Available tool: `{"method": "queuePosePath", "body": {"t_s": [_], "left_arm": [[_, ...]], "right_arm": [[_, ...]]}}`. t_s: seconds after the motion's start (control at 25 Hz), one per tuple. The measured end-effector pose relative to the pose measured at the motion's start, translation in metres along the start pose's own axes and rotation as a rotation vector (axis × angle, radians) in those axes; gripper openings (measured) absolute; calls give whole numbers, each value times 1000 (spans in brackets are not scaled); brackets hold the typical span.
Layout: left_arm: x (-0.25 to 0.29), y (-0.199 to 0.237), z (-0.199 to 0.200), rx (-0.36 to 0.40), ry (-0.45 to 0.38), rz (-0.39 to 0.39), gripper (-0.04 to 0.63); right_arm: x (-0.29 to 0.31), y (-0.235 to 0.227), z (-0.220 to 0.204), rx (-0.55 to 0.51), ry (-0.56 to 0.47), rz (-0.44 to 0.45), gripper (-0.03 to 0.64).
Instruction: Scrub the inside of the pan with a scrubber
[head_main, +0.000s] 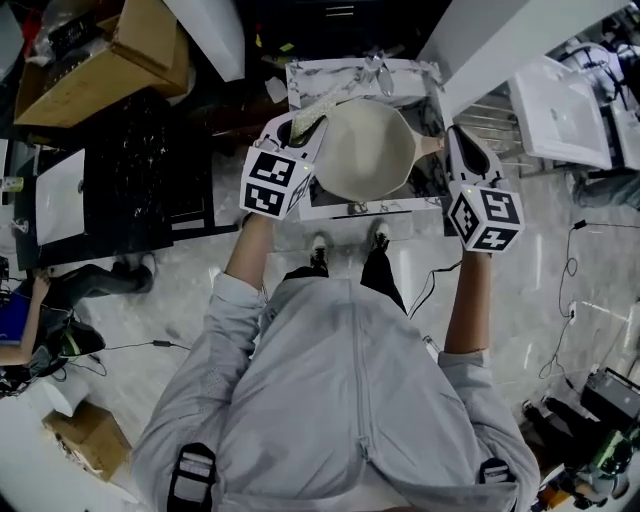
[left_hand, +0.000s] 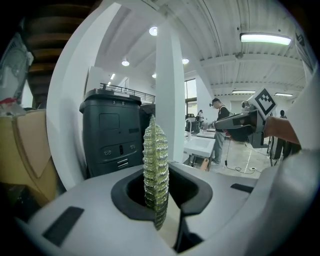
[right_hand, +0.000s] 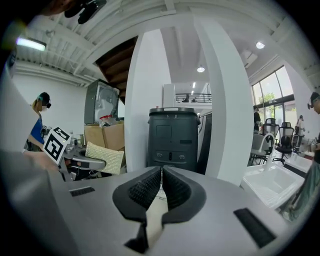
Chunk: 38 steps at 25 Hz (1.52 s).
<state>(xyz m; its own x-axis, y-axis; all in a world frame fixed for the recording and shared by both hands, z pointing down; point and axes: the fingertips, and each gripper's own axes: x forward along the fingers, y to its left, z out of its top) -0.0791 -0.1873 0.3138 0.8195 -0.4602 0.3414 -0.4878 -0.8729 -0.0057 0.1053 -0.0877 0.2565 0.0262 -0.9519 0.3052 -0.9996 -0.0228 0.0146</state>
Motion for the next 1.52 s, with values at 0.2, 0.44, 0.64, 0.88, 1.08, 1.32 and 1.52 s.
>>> {"method": "queuePosePath", "body": {"t_s": [0.2, 0.44, 0.64, 0.88, 1.08, 1.32, 1.52], "left_arm": [[12, -1, 2, -43, 13, 94, 71], [25, -9, 11, -79, 20, 198, 71], [42, -19, 7, -90, 40, 262, 71], [76, -30, -4, -119, 63, 316, 71], [106, -34, -23, -130, 109, 324, 71], [138, -29, -57, -193, 172, 345, 71], [160, -16, -93, -242, 242, 383, 71]], "right_arm": [[20, -22, 0, -12, 10, 87, 37], [46, -49, -1, -15, 21, 195, 37], [66, -67, -13, -22, 29, 274, 37], [91, -87, -31, -36, 58, 351, 37], [111, -95, -48, -48, 79, 389, 37], [131, -101, -68, -35, 107, 417, 37], [141, -105, -78, -5, 126, 420, 37]]}}
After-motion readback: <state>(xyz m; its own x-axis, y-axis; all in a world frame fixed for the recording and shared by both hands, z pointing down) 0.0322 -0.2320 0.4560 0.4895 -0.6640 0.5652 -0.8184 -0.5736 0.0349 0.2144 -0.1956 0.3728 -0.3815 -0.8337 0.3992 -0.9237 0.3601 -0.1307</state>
